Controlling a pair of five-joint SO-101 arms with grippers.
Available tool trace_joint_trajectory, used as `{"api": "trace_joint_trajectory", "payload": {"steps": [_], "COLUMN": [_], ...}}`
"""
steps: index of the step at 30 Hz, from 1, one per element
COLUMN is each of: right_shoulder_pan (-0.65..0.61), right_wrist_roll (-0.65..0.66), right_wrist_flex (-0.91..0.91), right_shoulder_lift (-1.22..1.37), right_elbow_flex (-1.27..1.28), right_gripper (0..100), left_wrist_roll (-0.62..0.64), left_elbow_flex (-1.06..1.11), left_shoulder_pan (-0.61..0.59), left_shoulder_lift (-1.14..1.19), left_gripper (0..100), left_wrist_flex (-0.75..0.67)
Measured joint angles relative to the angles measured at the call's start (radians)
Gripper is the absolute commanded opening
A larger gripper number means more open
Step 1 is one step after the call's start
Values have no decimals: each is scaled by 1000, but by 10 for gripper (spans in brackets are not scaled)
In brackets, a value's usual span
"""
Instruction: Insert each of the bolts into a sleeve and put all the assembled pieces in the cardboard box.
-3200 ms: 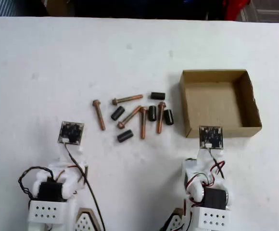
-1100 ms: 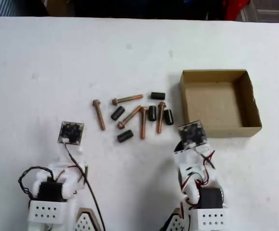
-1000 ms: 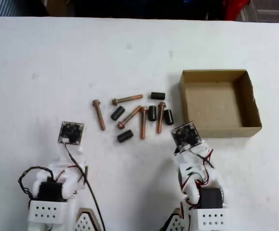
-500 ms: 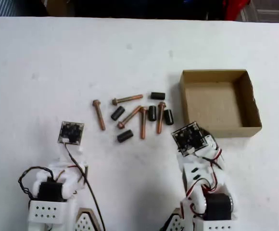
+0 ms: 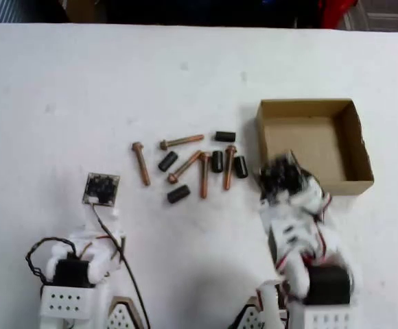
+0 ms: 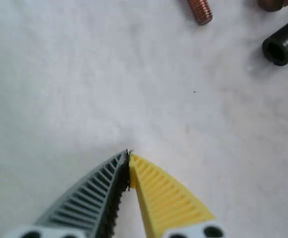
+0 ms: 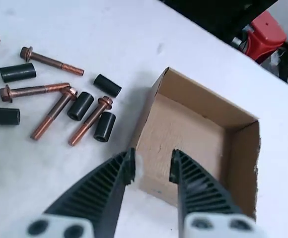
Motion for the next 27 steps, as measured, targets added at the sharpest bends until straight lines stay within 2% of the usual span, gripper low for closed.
{"api": "trace_joint_trajectory", "payload": {"steps": [8, 12, 22, 27], "right_shoulder_pan": [0, -5, -150, -164], "right_wrist_roll": [-6, -92, -222, -272], "right_wrist_flex": [0, 0, -2, -2], "right_shoulder_lift": [532, 752, 1158, 1329], "right_elbow_flex": [-204, -315, -532, -624], "right_gripper": [105, 106, 106, 106], "left_wrist_roll": [0, 0, 0, 0], "left_elbow_flex": [0, 0, 0, 0], "left_shoulder_pan": [0, 0, 0, 0], "left_shoulder_lift": [0, 0, 0, 0], "left_gripper": [23, 23, 23, 23], "left_wrist_flex": [0, 0, 0, 0]}}
